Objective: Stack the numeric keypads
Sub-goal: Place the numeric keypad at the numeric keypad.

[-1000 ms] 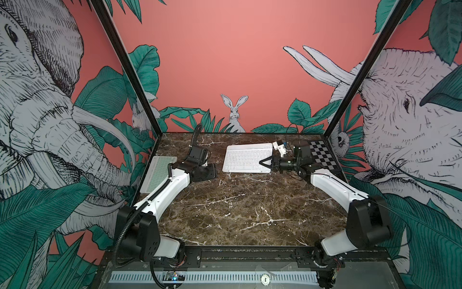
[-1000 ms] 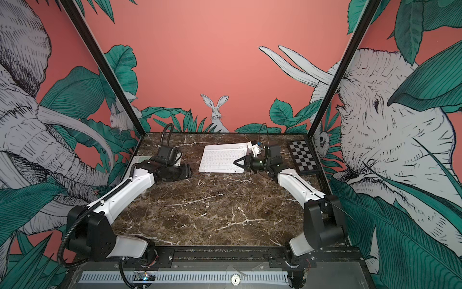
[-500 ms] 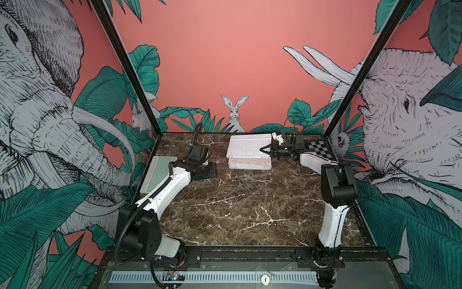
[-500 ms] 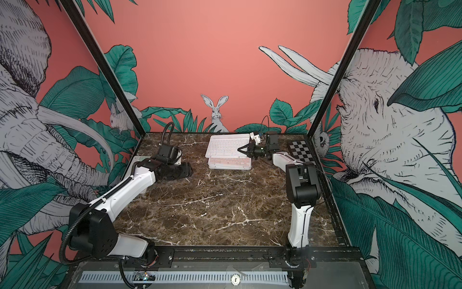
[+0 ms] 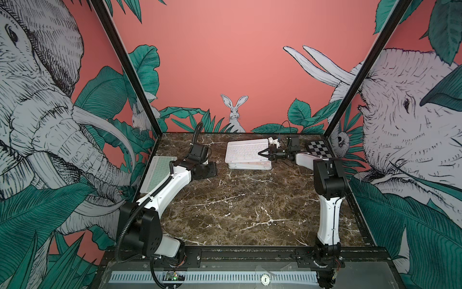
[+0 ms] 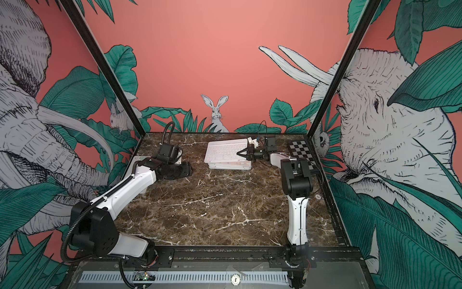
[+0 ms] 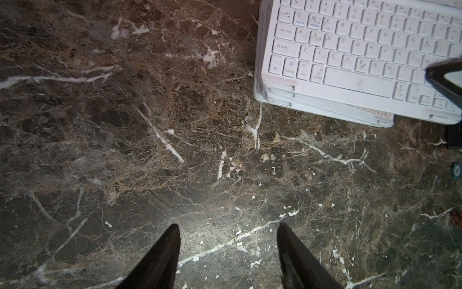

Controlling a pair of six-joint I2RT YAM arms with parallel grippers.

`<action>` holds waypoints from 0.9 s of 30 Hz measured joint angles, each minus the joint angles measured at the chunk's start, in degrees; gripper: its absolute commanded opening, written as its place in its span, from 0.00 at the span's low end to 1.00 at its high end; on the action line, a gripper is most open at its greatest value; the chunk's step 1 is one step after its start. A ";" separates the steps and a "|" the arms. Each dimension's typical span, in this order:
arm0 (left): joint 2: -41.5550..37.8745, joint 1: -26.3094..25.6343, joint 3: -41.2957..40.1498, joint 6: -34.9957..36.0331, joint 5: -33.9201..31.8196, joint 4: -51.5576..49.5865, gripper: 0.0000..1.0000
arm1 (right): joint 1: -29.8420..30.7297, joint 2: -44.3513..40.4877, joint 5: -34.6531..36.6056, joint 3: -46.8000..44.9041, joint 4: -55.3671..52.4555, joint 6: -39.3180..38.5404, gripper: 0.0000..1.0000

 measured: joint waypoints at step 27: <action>3.63 0.00 0.00 -0.02 1.68 0.02 0.63 | -1.86 4.57 -1.95 2.14 -0.74 -0.81 0.04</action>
